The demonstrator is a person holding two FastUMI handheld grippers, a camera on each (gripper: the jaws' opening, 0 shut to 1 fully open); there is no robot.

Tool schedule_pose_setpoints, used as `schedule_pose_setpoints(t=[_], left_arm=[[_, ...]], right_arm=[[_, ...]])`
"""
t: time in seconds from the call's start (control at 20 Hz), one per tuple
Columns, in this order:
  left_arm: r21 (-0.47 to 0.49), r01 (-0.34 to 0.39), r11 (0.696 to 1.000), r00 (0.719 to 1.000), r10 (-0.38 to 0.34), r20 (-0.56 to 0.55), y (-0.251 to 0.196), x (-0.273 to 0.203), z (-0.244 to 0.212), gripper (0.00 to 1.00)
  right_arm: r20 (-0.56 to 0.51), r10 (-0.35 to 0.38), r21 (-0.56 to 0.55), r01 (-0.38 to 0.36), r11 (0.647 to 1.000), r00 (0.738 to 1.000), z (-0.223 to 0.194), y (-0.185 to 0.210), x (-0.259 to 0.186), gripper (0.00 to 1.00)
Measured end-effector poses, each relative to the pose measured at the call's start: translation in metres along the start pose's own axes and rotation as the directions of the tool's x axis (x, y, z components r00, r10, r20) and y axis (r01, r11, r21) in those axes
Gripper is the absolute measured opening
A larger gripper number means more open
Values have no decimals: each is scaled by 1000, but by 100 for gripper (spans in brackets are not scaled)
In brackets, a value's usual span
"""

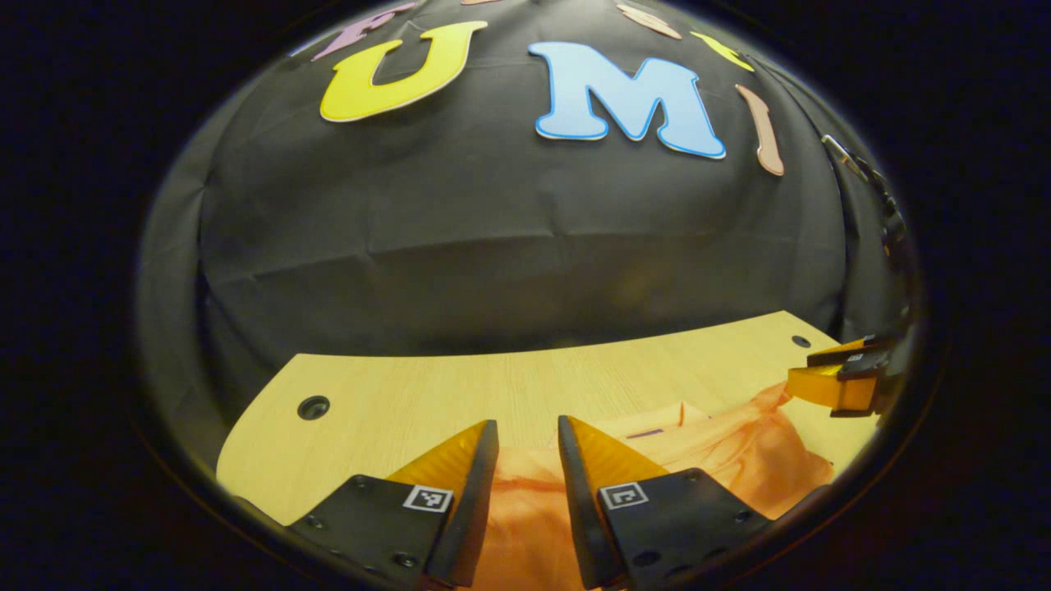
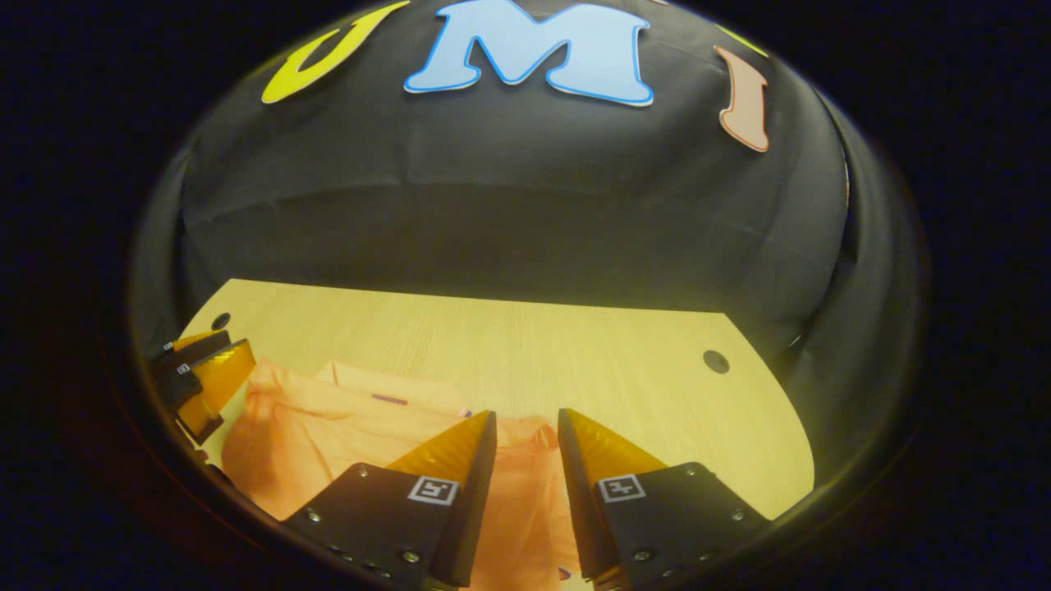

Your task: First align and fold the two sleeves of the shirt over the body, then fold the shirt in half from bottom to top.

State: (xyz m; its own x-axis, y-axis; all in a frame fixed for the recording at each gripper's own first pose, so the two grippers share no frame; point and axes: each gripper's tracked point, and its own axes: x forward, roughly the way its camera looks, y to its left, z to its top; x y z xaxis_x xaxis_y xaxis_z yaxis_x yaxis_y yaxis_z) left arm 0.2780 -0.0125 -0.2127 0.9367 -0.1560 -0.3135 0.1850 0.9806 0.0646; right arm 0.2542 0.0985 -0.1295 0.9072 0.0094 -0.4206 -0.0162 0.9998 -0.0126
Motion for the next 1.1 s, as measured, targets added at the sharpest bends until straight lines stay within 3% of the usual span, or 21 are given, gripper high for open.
schedule_pose_setpoints(t=[0.05,0.25,0.4,0.55,0.65,0.75,1.1], left_arm=[[1,-2,1000,1000,2,9,0,-5,6,60],[-14,0,1000,998,1,60,3,-35,35,74],[-27,-14,1000,994,17,105,5,-63,59,82],[-36,-15,999,991,20,135,-3,-90,77,82],[-43,-17,999,987,24,158,-9,-109,91,87],[-49,-24,998,982,33,183,-14,-127,103,90],[-84,-48,995,962,69,265,-34,-200,136,90]], right_arm=[[15,2,-2,-2,1000,1000,4,1,-6,47],[83,25,9,-26,1000,996,27,10,-37,69],[138,42,27,-46,999,989,46,13,-67,69],[184,50,27,-56,998,982,58,10,-96,71],[223,51,19,-57,998,974,68,5,-117,79],[267,54,7,-58,998,962,77,0,-137,79],[369,88,-2,-94,996,925,89,-18,-212,79]])
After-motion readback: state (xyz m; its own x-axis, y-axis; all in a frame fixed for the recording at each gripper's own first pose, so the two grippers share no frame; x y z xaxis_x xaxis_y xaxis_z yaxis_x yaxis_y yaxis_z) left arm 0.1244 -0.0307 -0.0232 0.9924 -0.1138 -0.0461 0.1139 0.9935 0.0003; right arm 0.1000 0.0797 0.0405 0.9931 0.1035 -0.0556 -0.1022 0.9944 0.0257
